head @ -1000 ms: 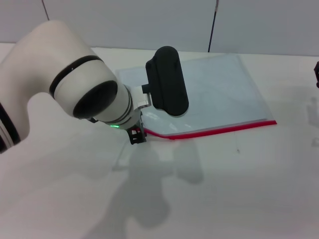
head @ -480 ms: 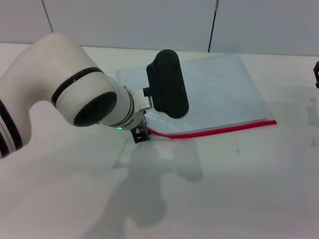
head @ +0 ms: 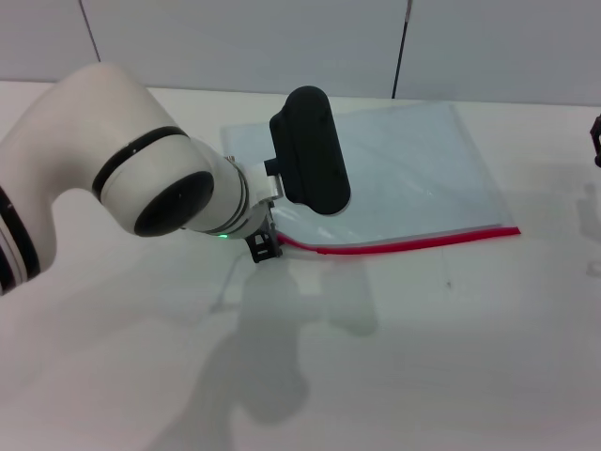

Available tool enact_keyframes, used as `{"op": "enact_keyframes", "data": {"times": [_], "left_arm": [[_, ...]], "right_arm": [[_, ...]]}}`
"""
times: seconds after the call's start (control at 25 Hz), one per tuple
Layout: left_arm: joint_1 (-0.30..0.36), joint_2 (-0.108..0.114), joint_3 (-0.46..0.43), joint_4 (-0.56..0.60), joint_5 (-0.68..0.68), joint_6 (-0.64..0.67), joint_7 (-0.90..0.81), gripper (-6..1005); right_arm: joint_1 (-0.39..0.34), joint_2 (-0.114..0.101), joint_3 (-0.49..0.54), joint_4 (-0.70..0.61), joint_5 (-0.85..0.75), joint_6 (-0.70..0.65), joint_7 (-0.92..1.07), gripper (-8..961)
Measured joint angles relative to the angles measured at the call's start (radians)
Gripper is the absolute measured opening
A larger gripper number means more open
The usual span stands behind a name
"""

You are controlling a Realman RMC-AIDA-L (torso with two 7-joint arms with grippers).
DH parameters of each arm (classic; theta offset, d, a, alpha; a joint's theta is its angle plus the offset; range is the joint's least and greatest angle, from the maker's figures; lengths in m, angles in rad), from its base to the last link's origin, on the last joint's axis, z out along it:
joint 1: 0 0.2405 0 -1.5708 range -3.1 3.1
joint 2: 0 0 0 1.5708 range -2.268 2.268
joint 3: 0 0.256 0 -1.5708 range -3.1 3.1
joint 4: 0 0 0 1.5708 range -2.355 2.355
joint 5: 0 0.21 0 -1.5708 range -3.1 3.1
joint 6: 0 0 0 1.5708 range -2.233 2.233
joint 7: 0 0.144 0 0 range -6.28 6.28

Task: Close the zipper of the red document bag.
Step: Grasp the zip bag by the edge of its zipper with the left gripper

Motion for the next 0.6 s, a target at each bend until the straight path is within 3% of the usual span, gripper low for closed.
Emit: {"op": "enact_keyframes", "data": {"times": [0.6], "left_arm": [[-0.006, 0.000, -0.002, 0.017, 0.000, 0.021, -0.002, 326]], "right_arm": [[0.000, -0.002, 0.002, 0.000, 0.000, 0.000, 0.000, 636]]}}
